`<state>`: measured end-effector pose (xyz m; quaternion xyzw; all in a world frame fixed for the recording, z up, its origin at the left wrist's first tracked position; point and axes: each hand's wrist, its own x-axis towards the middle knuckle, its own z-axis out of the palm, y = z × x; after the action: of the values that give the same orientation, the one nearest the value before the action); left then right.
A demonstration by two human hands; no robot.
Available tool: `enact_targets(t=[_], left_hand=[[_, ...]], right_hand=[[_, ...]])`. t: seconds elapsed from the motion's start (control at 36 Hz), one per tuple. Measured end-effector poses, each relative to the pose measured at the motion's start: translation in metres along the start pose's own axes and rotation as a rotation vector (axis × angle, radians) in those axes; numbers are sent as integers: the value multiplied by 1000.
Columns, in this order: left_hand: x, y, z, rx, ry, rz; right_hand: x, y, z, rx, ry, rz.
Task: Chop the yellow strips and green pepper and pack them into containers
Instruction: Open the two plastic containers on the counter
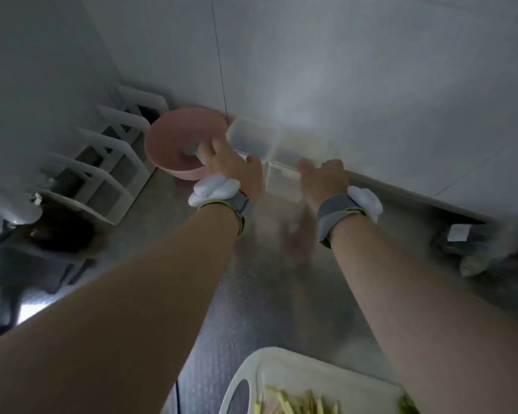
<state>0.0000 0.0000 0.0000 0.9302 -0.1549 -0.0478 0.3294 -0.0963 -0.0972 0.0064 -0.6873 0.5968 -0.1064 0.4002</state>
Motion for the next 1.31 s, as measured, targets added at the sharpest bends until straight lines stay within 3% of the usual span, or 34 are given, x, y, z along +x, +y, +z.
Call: enact_targets(t=[0.14,0.31,0.39,0.44,0.56,0.78,0.97,1.17,1.25,1.31], left_hand=[[11,6,9,27,-58,19],[20,14,9,-81,-59,-202],[22,4,1,-73,-118,-228],[21,-4,-4,-223,-171,-258],[-1,-5,-13,-691,-182,-477],[-81,-13,-20,-809,-288,-574],[-145,-26,-33,-851,-417,-606],[-180,-39,-50,-808,-459,-567],[-189,-46,-52,-787,-475,-561],[-193,-48,-55,-778,-498,-563]], right_hand=[[9,1,6,62,-35,13],[14,5,9,241,-6,58],[11,11,6,399,1,116],[7,16,2,525,13,148],[-14,32,-16,661,74,164],[-80,89,-67,734,99,232],[-137,143,-90,821,135,402],[-175,169,-95,746,204,414],[-180,172,-96,651,220,363],[-180,172,-96,452,259,274]])
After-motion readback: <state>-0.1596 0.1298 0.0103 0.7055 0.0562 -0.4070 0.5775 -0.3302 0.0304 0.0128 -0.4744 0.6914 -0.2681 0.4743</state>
